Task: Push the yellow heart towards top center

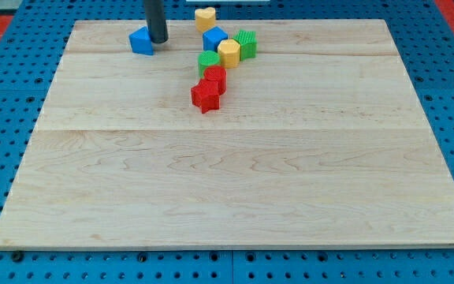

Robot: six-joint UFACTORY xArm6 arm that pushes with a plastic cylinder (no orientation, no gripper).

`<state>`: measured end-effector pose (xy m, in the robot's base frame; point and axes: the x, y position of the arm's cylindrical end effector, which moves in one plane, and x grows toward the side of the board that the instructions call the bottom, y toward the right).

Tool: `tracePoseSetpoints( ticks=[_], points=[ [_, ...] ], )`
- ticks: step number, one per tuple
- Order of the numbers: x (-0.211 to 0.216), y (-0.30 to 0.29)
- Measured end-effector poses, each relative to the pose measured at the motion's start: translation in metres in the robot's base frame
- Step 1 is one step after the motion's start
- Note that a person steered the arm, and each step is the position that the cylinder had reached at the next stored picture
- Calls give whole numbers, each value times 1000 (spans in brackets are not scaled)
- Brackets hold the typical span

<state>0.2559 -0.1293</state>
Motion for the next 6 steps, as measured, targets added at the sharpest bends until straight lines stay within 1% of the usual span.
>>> tracePoseSetpoints(
  ticks=[1,2,3,4,5,6],
  points=[
    [-55,29],
    [-64,13],
    [-64,15],
    [-59,97],
    [-45,217],
    [-62,276]
  ],
)
